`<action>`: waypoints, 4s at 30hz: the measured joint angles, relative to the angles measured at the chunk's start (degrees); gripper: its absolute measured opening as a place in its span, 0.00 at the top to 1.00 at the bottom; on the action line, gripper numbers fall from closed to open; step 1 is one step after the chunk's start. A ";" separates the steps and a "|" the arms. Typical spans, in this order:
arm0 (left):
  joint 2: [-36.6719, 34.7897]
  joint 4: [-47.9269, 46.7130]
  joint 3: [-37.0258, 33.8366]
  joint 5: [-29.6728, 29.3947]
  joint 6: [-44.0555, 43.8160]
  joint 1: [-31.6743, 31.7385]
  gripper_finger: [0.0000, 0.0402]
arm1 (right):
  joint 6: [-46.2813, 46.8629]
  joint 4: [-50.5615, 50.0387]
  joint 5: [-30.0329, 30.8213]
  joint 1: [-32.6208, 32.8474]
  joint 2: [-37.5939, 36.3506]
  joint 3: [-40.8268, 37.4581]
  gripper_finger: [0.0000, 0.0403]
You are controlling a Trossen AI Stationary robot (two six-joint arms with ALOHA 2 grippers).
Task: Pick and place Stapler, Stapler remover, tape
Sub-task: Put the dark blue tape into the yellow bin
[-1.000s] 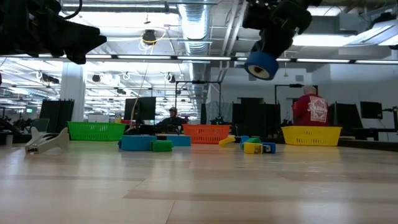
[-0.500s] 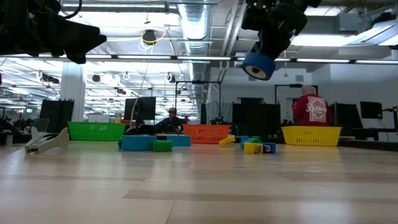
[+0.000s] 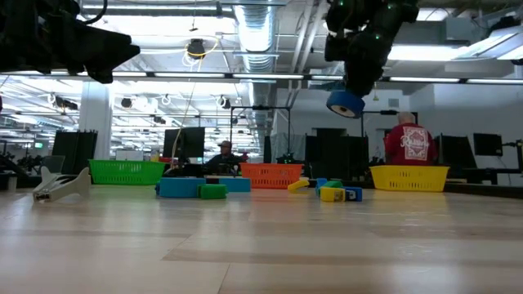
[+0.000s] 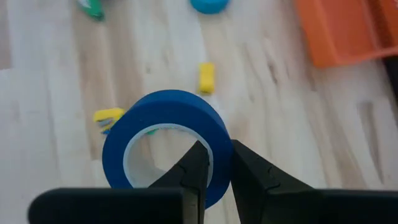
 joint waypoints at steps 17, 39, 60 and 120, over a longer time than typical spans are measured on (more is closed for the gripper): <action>0.00 0.05 0.00 0.01 0.00 0.01 0.58 | -1.49 -1.31 6.07 -13.84 0.02 0.00 0.88; 0.00 0.03 0.00 0.00 0.00 0.00 0.58 | 2.62 -1.53 26.17 -32.03 0.02 -0.04 0.90; -0.02 0.03 0.00 0.01 0.00 0.01 0.58 | 0.63 -4.09 27.70 -37.50 1.03 -0.04 0.89; -0.02 0.03 0.00 0.00 0.00 0.00 0.58 | 0.07 -4.96 23.31 -38.54 1.42 -0.04 0.72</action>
